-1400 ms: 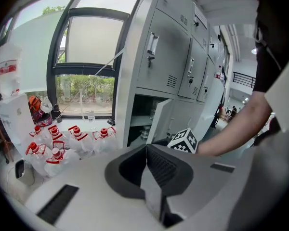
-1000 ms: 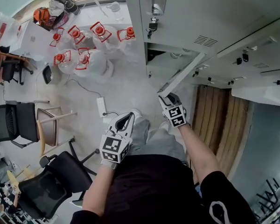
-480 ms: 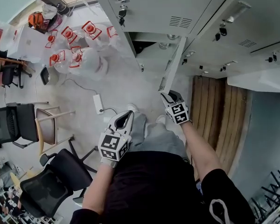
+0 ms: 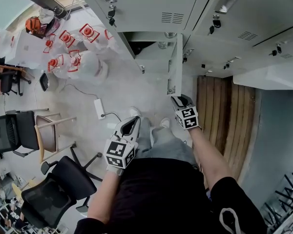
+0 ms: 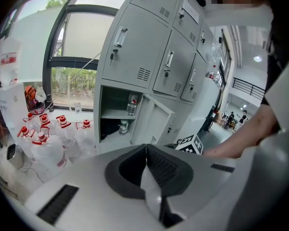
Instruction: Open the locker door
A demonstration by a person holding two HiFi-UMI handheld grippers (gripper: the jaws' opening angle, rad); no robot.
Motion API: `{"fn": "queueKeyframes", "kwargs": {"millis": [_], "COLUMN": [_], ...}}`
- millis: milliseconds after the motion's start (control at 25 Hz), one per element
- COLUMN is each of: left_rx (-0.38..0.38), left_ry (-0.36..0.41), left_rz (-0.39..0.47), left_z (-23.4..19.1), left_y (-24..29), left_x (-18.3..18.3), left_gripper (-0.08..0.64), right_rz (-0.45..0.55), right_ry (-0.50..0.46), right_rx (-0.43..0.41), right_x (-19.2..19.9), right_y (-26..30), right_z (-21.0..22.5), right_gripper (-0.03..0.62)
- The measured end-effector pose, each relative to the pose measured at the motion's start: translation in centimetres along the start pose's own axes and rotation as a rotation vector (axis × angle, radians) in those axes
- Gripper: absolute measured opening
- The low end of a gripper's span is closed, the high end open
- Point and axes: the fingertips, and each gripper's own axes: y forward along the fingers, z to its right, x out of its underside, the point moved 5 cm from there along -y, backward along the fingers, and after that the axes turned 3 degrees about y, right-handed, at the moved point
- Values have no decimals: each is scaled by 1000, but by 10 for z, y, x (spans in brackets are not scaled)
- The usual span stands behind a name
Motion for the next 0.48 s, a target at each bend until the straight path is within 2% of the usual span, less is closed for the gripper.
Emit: {"fn": "queueKeyframes", "kwargs": {"millis": [280,480], "left_rx": [21,65], "left_ry": [-2,22], "left_rz": [-5,-5], "left_z": [13,13], "left_y": [8,17], "left_x": [-1,-7], "left_gripper": [23,23], "right_rz": [-4,9], "right_ry": [51,93], "right_rx": [46,96], "right_x": [5,7], "right_y": [-16,-27], "right_z": [20,30], "right_gripper": [116,107]}}
